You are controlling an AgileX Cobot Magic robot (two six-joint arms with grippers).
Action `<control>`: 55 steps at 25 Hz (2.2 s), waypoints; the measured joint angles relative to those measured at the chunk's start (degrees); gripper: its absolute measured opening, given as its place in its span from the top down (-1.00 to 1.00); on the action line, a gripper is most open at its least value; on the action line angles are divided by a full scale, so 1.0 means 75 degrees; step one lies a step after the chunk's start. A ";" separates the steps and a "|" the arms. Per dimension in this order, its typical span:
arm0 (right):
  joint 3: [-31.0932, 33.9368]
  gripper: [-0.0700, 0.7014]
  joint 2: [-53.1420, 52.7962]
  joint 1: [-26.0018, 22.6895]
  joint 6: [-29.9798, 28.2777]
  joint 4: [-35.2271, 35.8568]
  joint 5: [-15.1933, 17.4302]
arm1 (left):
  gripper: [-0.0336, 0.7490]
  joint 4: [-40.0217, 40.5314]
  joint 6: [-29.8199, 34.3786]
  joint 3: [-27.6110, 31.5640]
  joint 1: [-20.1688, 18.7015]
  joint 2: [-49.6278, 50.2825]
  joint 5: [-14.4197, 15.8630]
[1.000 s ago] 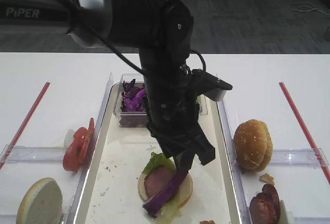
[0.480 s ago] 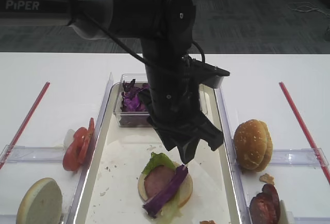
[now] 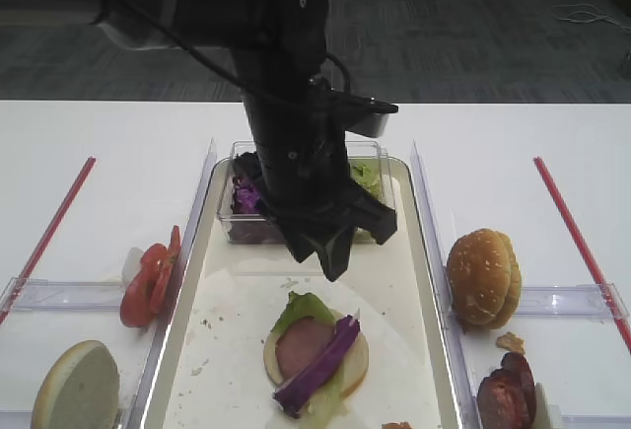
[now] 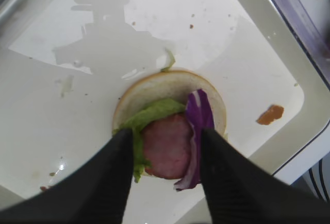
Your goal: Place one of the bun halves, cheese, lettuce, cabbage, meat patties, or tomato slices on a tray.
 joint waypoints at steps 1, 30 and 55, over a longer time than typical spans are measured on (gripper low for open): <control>0.0000 -0.20 0.0000 0.0000 0.0000 0.0000 0.0000 | 0.16 0.0000 -0.0003 0.0000 0.0075 -0.0049 0.0000; 0.0000 -0.20 0.0000 0.0000 0.0000 0.0000 0.0000 | 0.16 0.0988 -0.0021 0.0323 0.3678 -0.0809 0.0064; 0.0000 -0.19 0.0000 0.0000 0.0000 0.0000 0.0000 | 0.06 0.1183 -0.0030 0.1237 0.4505 -0.2202 0.0092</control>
